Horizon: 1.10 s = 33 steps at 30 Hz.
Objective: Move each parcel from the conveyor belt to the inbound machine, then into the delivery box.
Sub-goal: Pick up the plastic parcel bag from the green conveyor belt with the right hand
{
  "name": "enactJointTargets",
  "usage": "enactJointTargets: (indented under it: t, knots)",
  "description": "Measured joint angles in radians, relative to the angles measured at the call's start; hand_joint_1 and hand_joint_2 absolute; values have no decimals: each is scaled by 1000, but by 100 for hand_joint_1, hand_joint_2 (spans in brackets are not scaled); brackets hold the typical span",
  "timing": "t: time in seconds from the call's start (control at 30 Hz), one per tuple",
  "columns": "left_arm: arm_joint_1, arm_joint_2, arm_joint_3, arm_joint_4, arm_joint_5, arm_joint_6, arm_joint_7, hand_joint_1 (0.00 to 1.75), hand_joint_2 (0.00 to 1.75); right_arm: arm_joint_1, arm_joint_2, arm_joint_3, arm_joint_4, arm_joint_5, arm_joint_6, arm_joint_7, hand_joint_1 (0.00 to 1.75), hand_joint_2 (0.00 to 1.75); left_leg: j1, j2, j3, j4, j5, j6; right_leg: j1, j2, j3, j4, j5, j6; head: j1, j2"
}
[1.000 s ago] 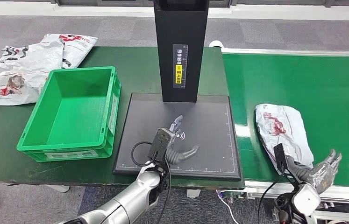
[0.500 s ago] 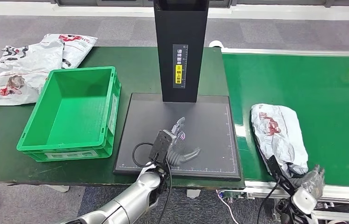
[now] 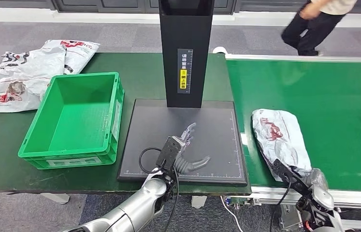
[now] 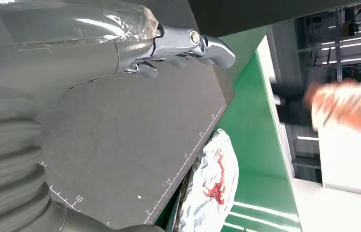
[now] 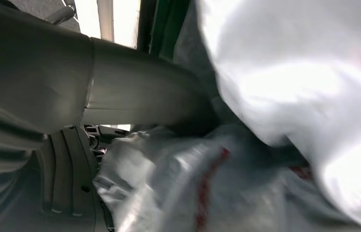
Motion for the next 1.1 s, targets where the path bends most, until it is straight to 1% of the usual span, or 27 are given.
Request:
enactJointTargets:
  t: [0.2,0.3,0.4,0.57,0.6,0.73,0.8,0.9,0.97,1.1]
  knots:
    - [0,0,0,0,-4,0,-1,0,175,-2,-1,10,7,-2,-1,-2,175,175,1,1,3,0,-1,1,1,1,4,-2,0,1,0,0]
    - [0,0,0,0,-8,1,-3,0,175,-2,0,18,7,-5,-34,-8,175,175,1,0,2,1,0,2,0,1,5,-3,1,2,0,0]
    - [0,0,1,0,-14,10,-6,0,175,-1,3,23,7,-12,-119,-15,175,175,0,0,-2,1,0,2,0,1,4,-3,2,3,0,0]
    - [7,3,14,-4,-33,44,-4,0,175,0,26,23,0,-64,-345,-35,175,175,-1,-3,-7,1,2,3,-1,-2,-2,-2,2,3,0,0]
    - [9,4,18,-5,-37,49,-3,0,175,0,31,23,-5,-73,-372,-39,175,175,-1,-5,-8,1,4,3,-1,-4,-3,-2,3,3,0,0]
    - [15,6,26,-9,-51,53,1,0,175,-1,43,23,-19,-97,-404,-48,175,175,-1,-13,-11,1,5,3,-1,-11,-5,-1,2,4,0,0]
    - [18,8,30,-10,-69,61,3,0,175,-1,50,23,-31,-137,-448,-89,175,175,-1,-14,-13,1,5,3,-1,-11,-7,-1,1,4,0,0]
    - [23,12,48,-9,-110,78,6,0,175,7,64,33,-87,-253,-537,-183,175,175,-1,-14,-15,1,5,3,-1,-11,-9,-1,1,4,0,0]
    - [29,18,64,-9,-137,89,5,0,175,28,76,58,-165,-352,-575,-229,175,175,-1,-14,-16,1,5,3,-1,-12,-9,-1,0,4,0,0]
    - [42,35,105,-8,-175,103,-8,0,175,89,93,150,-381,-507,-618,-265,175,175,-1,-14,-17,1,5,2,-1,-12,-11,-1,0,4,0,0]
